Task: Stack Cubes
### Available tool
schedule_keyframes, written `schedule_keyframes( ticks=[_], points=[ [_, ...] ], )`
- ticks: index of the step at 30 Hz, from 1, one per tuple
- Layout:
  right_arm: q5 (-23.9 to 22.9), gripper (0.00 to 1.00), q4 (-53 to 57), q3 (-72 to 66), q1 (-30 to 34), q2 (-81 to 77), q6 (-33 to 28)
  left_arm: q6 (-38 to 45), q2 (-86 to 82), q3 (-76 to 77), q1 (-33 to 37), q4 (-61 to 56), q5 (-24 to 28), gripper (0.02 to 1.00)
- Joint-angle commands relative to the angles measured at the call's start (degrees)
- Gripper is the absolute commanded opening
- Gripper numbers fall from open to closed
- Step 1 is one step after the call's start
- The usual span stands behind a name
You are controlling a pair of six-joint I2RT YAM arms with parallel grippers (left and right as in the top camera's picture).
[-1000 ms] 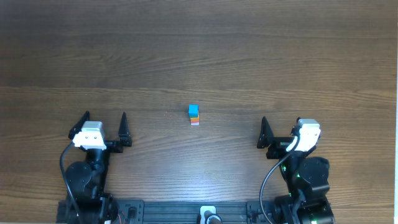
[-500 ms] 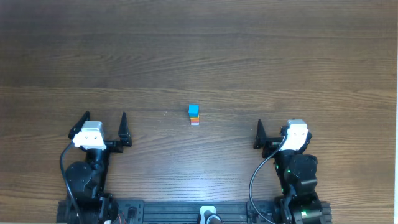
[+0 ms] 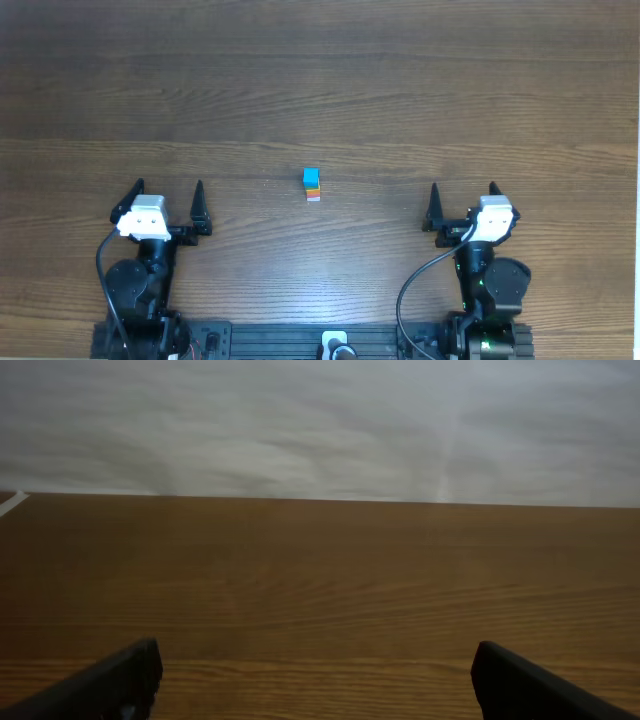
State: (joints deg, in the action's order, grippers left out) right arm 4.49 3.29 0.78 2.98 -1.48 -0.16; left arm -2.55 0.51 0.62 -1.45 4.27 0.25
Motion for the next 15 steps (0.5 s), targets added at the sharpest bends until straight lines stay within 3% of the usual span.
schedule_keyframes(
  ticks=[1, 15],
  points=[
    [1.5, 0.993, 0.4, -0.5, 0.3, 1.2, -2.7, 0.8, -0.3, -0.3, 0.3, 0.0, 0.4, 1.000],
    [1.5, 0.991, 0.5, -0.5, -1.0, 1.2, -2.7, 0.8, -0.3, -0.3, 0.3, 0.0, 0.4, 1.000]
  ],
)
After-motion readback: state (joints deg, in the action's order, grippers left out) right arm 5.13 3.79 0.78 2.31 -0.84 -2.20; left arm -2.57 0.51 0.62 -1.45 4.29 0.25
